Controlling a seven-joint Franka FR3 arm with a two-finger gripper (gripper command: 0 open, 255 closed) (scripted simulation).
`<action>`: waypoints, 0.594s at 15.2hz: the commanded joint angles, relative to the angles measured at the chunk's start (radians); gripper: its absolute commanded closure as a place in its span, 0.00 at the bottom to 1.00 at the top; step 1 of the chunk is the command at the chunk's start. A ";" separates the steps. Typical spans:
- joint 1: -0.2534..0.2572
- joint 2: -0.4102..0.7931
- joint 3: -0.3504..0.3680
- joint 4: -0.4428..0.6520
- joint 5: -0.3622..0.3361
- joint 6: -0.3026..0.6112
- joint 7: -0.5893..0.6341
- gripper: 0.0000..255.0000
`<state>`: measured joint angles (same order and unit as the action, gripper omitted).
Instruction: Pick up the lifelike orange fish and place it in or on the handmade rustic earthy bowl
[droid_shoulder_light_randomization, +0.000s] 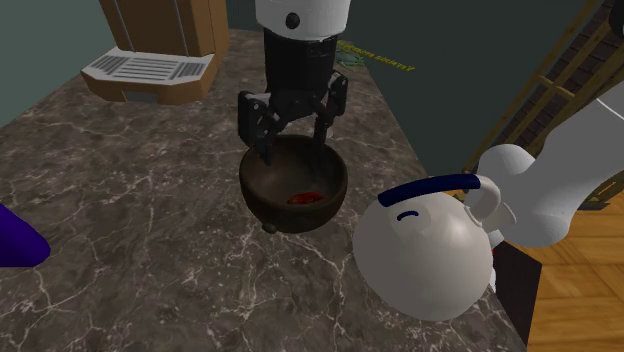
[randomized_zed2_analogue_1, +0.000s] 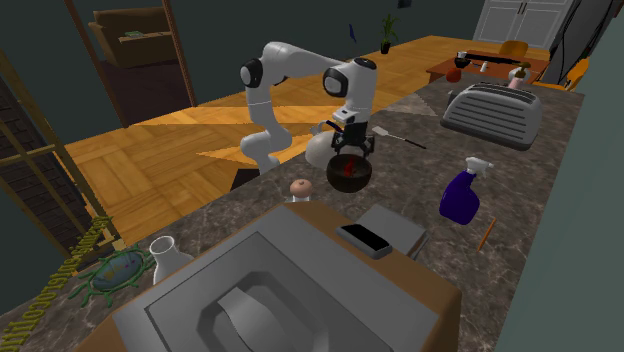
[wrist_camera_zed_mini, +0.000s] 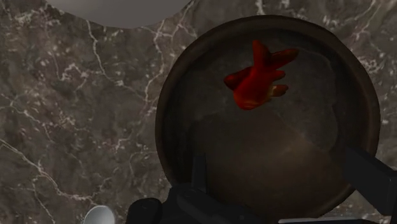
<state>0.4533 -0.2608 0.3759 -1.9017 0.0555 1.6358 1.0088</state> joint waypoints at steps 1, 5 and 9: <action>-0.001 0.008 0.000 0.067 -0.003 -0.061 0.003 0.00; -0.002 0.015 0.001 0.102 -0.005 -0.088 0.006 0.00; -0.002 0.015 0.001 0.102 -0.005 -0.088 0.006 0.00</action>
<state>0.4517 -0.2458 0.3767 -1.8005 0.0502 1.5485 1.0143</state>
